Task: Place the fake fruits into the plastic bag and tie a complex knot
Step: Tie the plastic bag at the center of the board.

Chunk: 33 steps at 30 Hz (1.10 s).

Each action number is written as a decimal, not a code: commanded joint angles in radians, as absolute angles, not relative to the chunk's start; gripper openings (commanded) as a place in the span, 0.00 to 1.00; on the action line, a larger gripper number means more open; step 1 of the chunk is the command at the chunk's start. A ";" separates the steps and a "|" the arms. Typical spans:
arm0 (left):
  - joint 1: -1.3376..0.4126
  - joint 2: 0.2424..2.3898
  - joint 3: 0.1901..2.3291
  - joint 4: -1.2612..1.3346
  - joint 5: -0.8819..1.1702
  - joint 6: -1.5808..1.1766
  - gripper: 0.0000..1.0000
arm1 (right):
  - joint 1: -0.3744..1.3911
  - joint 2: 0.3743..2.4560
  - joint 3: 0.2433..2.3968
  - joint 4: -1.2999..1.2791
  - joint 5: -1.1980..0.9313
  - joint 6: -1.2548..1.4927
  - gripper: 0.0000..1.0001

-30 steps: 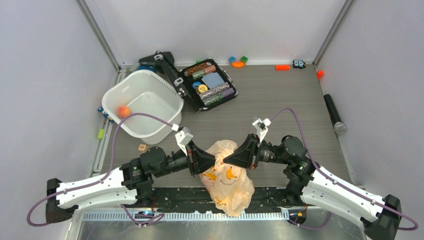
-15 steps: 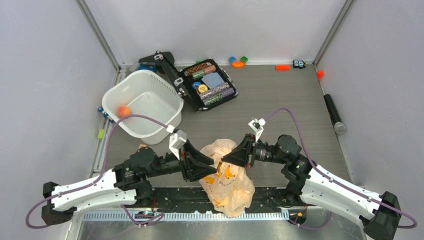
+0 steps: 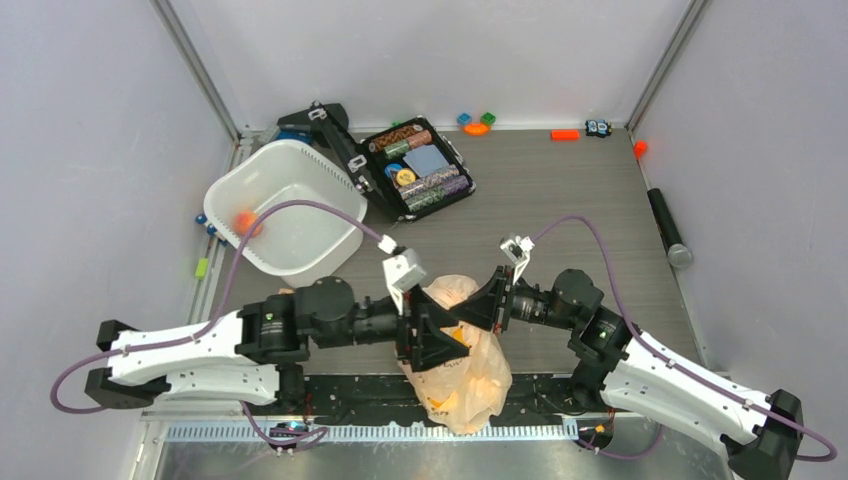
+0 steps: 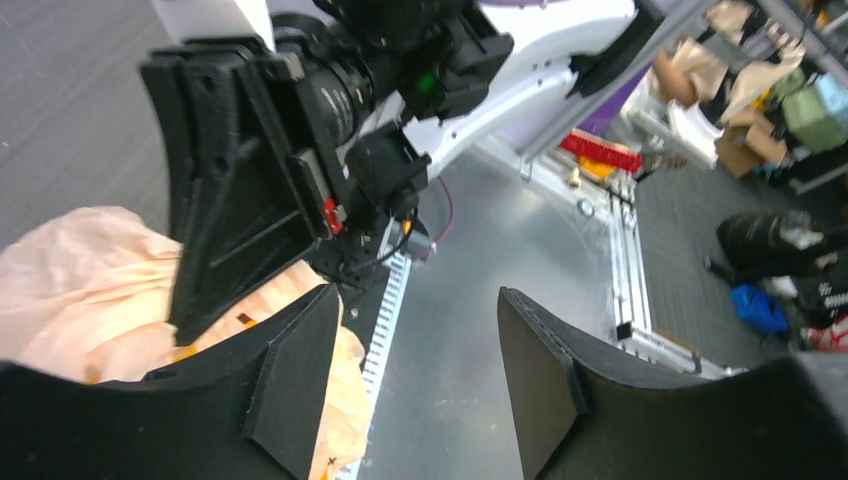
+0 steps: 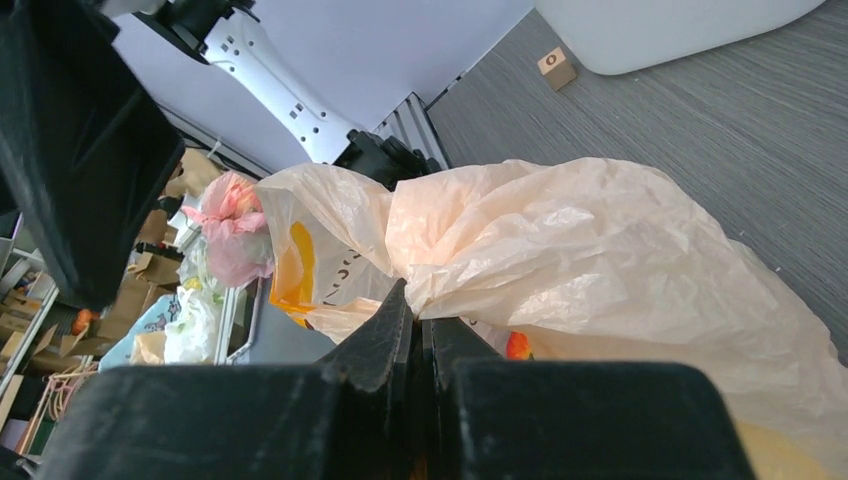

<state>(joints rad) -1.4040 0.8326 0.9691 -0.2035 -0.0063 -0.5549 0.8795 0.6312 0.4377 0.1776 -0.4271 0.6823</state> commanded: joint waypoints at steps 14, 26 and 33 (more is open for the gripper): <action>-1.459 0.729 0.862 -0.230 -0.370 -0.571 0.59 | 0.876 0.539 0.478 0.211 -0.453 0.649 0.05; -1.459 0.743 0.880 -0.195 -0.327 -0.552 0.50 | 0.876 0.525 0.469 0.222 -0.471 0.651 0.05; -1.459 0.837 0.989 -0.329 -0.328 -0.542 0.51 | 0.875 0.513 0.470 0.211 -0.467 0.650 0.05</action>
<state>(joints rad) -1.4586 0.7860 0.8936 -0.2886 -0.3111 -0.5636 0.8795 0.5278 0.4431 0.1669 -0.4583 0.6594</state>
